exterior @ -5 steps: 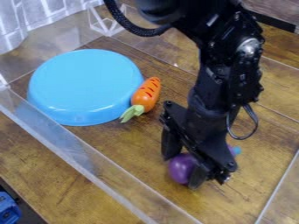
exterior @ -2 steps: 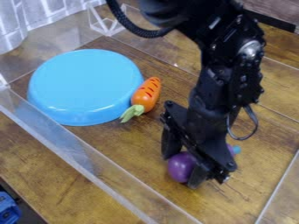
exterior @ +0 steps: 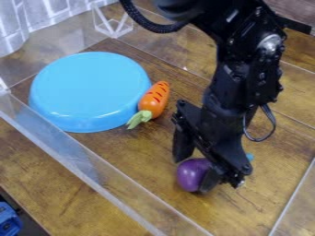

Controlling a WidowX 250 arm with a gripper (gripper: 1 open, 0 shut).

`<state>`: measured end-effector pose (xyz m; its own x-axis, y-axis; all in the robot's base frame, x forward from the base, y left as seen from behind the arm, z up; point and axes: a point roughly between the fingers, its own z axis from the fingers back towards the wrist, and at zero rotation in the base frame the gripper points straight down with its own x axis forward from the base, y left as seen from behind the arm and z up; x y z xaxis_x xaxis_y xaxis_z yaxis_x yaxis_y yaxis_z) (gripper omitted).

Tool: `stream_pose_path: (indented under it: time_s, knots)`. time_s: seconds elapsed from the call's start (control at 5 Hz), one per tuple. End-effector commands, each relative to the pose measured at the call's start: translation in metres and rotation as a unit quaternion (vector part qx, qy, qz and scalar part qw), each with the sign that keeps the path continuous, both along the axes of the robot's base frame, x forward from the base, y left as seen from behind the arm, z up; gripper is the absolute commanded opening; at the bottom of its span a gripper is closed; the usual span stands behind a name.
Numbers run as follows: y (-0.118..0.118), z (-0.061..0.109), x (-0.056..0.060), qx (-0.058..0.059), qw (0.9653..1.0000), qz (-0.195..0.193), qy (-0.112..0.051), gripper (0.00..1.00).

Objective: Put the purple eggplant on the blue tray

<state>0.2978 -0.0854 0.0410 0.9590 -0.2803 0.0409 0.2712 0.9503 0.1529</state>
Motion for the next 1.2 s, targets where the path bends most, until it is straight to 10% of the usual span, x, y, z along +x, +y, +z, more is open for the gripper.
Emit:
stream_pose_path:
  time_s: [0.0, 1.0]
  knots:
    - [0.003, 0.013, 0.011, -0.011, 0.9995, 0.009, -0.028, 0.00]
    - [0.008, 0.004, 0.016, -0.011, 0.9994, 0.019, -0.027, 0.00]
